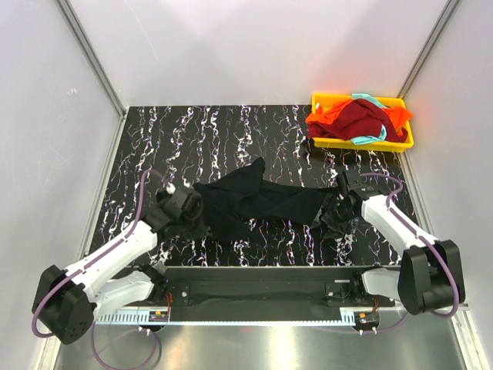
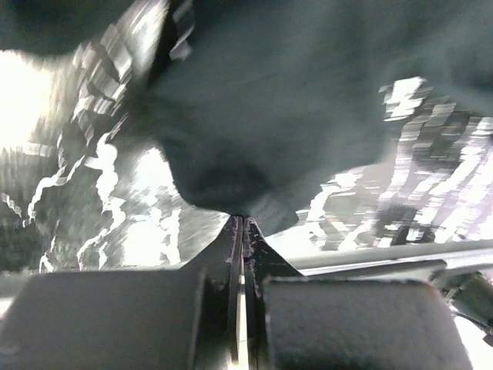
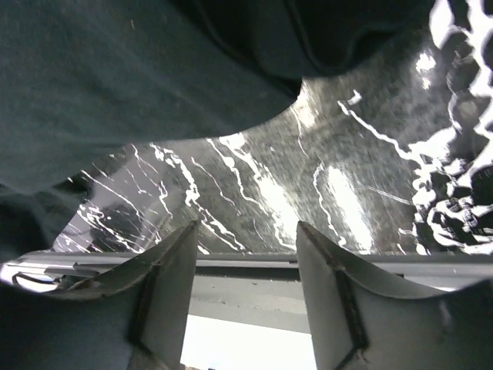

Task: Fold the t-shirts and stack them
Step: Flatten the tshirt out

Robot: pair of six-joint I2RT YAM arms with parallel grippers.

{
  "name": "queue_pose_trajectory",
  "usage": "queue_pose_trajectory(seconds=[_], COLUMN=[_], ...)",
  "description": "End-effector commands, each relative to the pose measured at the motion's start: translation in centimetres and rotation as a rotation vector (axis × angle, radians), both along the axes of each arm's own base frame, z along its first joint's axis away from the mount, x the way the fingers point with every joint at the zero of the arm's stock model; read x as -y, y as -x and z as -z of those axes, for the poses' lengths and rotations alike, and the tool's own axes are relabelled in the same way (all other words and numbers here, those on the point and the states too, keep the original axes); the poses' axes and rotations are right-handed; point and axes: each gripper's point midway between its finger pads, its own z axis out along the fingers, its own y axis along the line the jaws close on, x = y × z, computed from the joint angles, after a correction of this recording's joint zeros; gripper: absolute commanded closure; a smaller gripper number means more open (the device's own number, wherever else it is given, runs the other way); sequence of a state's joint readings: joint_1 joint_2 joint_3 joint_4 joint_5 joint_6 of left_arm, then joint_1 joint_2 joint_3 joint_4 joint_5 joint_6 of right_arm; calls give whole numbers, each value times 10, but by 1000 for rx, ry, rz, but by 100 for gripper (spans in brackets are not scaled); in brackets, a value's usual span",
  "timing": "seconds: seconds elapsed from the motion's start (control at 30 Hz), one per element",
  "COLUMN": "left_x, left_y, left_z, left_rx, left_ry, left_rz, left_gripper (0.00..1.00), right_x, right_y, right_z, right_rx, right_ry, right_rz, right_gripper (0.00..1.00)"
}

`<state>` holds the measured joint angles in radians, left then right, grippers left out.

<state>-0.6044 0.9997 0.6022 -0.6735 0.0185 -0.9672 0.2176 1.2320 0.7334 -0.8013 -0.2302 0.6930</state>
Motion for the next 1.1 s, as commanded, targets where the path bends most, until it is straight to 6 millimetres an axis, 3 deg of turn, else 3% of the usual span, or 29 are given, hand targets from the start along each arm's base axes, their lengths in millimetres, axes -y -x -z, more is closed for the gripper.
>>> queue_pose_trajectory(seconds=[0.0,0.17,0.27,0.33,0.47,0.6,0.73,0.83,1.07], left_x=[-2,7,11,14,2,-7,-4,-1,1], left_y=[-26,-38,-42,-38,-24,-21,-18,-15,-12], left_z=[-32,-36,-22,-12,7,13,17,20,24], left_rx=[155,159,99,51,-23,-49,-67,-81,-94], left_ry=[-48,-66,-91,-91,-86,-66,-46,-26,-7], left_rz=[74,132,165,195,170,146,149,148,144], left_gripper=[100,100,100,100,100,100,100,100,100], right_x=[-8,-9,-4,0,6,12,28,26,29], right_y=[-14,-24,-28,-29,-27,-38,-60,-71,-78], right_z=[3,16,22,24,33,33,29,25,33], right_rx=[26,-7,-21,-31,-59,-43,57,121,169], right_ry=[-49,-39,-7,-2,24,69,167,154,161], right_rz=[-9,-6,-6,-1,-3,-29,-4,26,55], right_gripper=[41,44,43,42,41,35,33,34,35])
